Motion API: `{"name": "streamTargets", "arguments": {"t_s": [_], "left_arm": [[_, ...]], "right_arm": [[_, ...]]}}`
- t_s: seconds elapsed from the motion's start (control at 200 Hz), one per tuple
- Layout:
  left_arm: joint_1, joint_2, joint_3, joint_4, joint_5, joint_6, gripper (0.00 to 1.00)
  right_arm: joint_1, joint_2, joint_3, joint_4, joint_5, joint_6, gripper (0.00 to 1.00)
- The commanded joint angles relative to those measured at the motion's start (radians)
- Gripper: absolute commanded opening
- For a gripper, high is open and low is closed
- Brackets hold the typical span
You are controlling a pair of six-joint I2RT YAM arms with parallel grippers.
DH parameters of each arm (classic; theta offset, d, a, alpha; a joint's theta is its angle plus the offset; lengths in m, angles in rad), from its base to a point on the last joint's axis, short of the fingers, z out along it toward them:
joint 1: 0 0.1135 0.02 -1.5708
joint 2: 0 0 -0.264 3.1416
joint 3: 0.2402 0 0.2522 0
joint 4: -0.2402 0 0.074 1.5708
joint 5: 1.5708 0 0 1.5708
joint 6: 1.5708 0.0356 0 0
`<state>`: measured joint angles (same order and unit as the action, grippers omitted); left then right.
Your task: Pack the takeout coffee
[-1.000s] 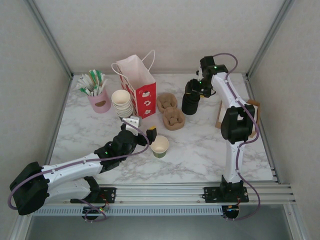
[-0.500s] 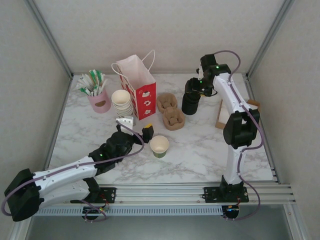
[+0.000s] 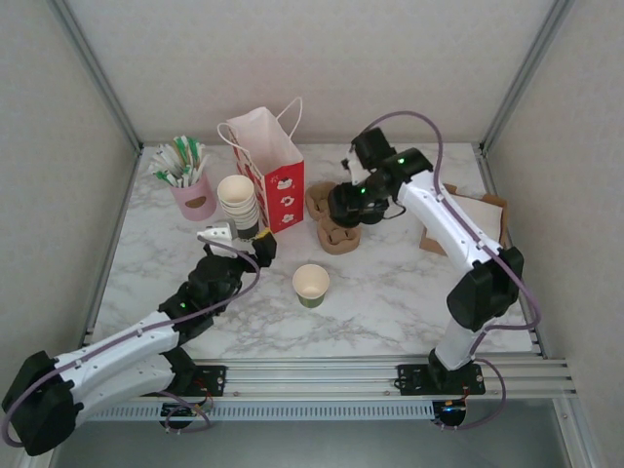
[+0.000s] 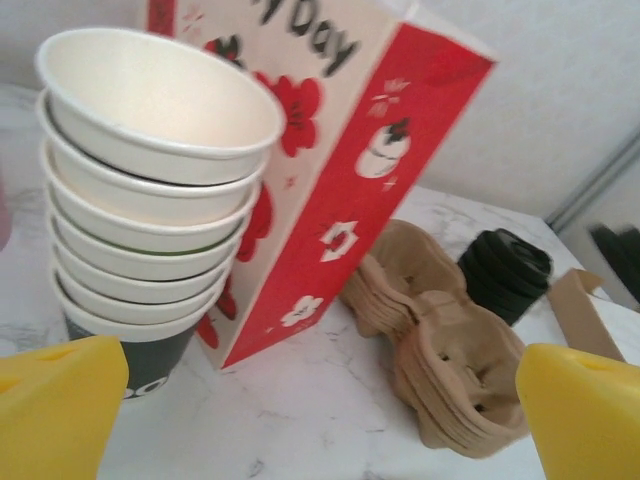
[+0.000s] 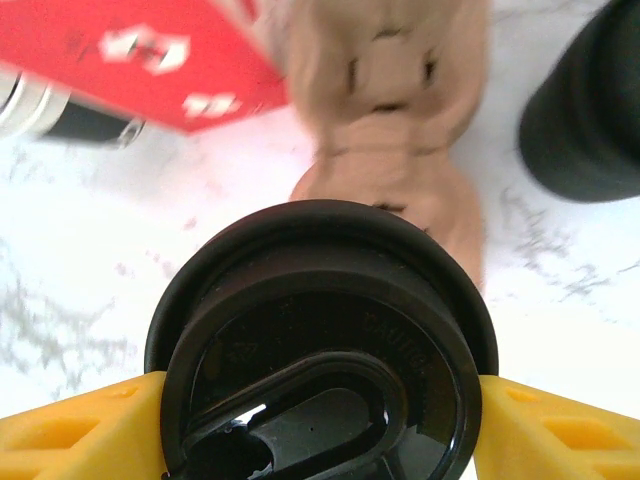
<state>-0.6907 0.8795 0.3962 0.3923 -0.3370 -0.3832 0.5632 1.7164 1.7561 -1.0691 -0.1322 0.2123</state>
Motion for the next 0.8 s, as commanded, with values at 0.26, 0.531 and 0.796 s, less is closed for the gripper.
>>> {"name": "streamTargets", "arguments": {"t_s": [0.26,0.531,0.796], "left_arm": [[0.136,-0.051,-0.020,-0.023,0.152,-0.131,1.00],[0.135,-0.106,-0.049,-0.023,0.095,-0.125,1.00],[0.135,-0.114,-0.048,-0.029,0.091,-0.120,1.00]], "right_arm": [[0.288,-0.104,-0.132,-0.144,0.104,0.000,0.73],[0.382,-0.072,-0.179,-0.152,0.145,0.042,0.73],[0.432,-0.032,-0.173,-0.117,0.182,0.051,0.73]]}}
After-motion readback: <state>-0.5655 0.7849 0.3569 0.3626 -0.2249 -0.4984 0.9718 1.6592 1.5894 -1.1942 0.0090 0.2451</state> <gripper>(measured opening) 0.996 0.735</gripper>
